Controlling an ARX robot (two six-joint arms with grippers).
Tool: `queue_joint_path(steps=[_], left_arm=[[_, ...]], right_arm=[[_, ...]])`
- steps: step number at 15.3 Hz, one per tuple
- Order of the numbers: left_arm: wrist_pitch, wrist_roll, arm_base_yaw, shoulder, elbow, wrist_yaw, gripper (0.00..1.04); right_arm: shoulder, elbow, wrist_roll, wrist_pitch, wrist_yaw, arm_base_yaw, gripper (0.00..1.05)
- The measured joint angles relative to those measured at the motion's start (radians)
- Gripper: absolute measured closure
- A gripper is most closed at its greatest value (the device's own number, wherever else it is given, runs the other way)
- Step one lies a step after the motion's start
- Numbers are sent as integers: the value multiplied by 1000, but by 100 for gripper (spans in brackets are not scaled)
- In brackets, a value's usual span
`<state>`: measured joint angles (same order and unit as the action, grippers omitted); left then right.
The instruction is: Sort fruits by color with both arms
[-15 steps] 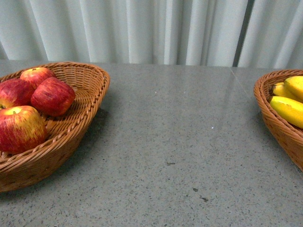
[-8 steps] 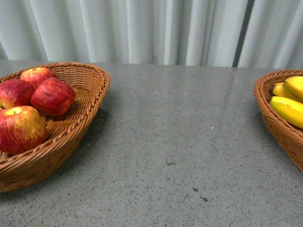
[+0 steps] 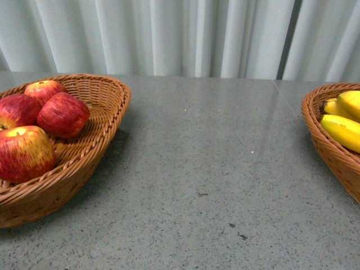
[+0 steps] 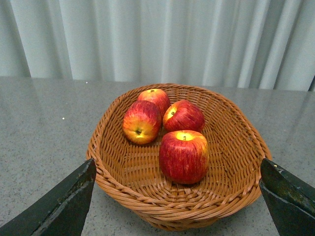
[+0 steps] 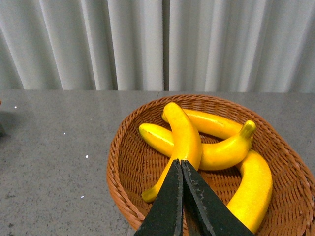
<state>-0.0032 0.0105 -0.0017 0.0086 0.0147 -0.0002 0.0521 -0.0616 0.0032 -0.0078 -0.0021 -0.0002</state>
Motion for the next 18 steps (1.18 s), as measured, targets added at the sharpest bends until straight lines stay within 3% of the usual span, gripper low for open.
queue_joint_path(steps=[10, 16, 18], left_arm=[[0, 0, 0, 0, 0, 0, 7], [0, 0, 0, 0, 0, 0, 7], [0, 0, 0, 0, 0, 0, 7]], right_arm=[[-48, 48, 0, 3, 2, 0, 103], [-48, 48, 0, 3, 2, 0, 29], [-48, 48, 0, 3, 2, 0, 22]])
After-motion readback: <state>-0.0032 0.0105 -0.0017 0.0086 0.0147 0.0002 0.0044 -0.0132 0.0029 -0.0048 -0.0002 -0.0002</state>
